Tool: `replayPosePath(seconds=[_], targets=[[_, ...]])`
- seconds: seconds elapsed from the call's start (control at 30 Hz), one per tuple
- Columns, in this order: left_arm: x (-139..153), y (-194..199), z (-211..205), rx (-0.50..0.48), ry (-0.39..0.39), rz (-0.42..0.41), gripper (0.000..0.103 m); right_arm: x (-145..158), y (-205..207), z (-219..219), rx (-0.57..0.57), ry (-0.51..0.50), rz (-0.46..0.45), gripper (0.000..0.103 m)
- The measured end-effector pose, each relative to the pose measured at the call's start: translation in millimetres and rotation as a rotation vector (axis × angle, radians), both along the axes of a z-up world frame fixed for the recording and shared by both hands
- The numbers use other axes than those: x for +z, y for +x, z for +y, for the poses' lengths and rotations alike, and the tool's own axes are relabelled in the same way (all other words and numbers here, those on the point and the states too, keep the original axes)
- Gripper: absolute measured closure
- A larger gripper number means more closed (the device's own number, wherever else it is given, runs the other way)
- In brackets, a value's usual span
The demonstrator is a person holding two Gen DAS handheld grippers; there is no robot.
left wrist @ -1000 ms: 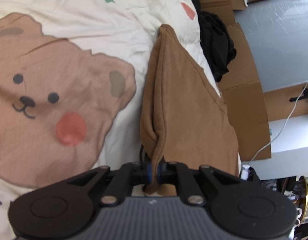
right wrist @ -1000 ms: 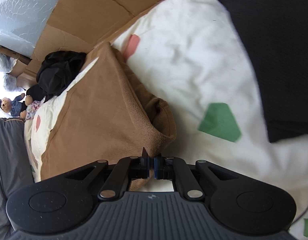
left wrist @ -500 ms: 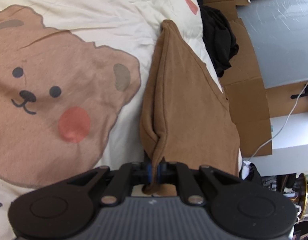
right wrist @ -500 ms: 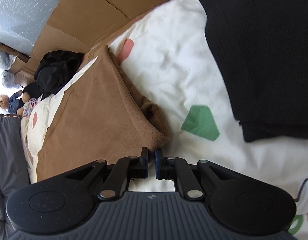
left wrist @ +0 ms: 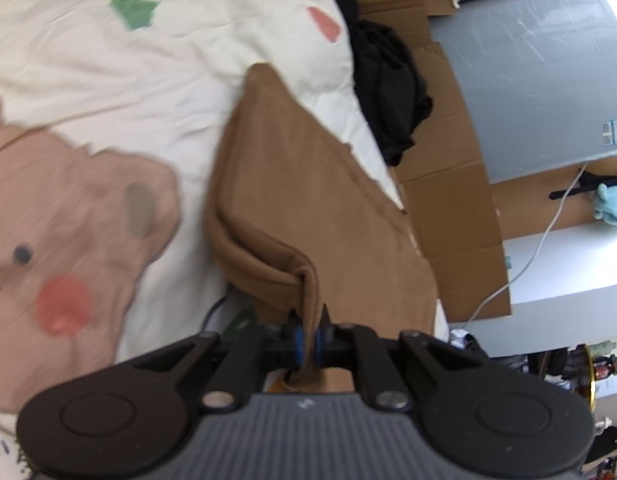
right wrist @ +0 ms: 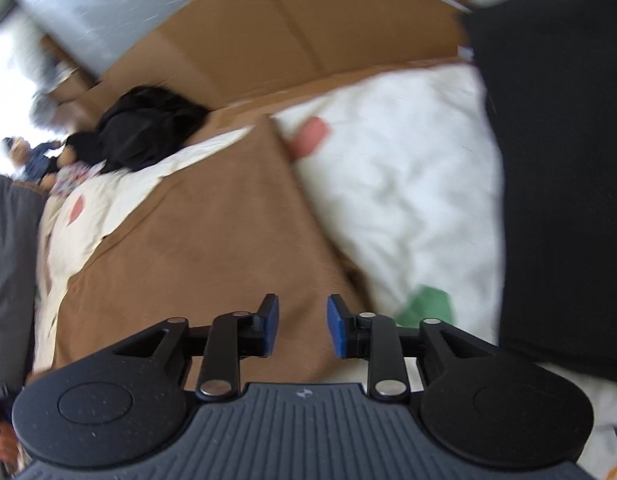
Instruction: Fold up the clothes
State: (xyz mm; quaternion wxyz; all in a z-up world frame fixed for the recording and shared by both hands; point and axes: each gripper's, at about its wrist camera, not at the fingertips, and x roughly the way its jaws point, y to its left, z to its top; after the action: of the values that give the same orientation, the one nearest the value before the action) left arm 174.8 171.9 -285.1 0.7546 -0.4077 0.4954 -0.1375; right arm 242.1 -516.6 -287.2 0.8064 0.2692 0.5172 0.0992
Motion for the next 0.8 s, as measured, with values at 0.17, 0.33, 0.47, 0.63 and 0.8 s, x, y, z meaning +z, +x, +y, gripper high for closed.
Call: replayPosePath(seconds=[0.17,0.33,0.47,0.63,0.8], targets=[[15.5,9.4,-7.8,0.006,-0.007,0.014,0.097,22.6,20.2,43.9,0.180,-0.020,-0.083,0.064],[30.7,9.6,-8.6,0.018,-0.017,0.024,0.097,46.8,37.1,96.4,0.327,-0.015,-0.155,0.064],[41.7,8.9,-9.1,0.019,-0.036,0.033,0.097,65.5,47.0,136.4,0.417,-0.004,-0.198,0.063],[50.3,9.3,-5.4,-0.004,-0.035,0.036,0.097,95.1,55.0,197.9,0.550,0.006,-0.260,0.063],[52.5,6.9,-0.2,0.016,-0.048,0.045,0.097,125.6,53.1,246.6,0.639,0.006,-0.316,0.063]])
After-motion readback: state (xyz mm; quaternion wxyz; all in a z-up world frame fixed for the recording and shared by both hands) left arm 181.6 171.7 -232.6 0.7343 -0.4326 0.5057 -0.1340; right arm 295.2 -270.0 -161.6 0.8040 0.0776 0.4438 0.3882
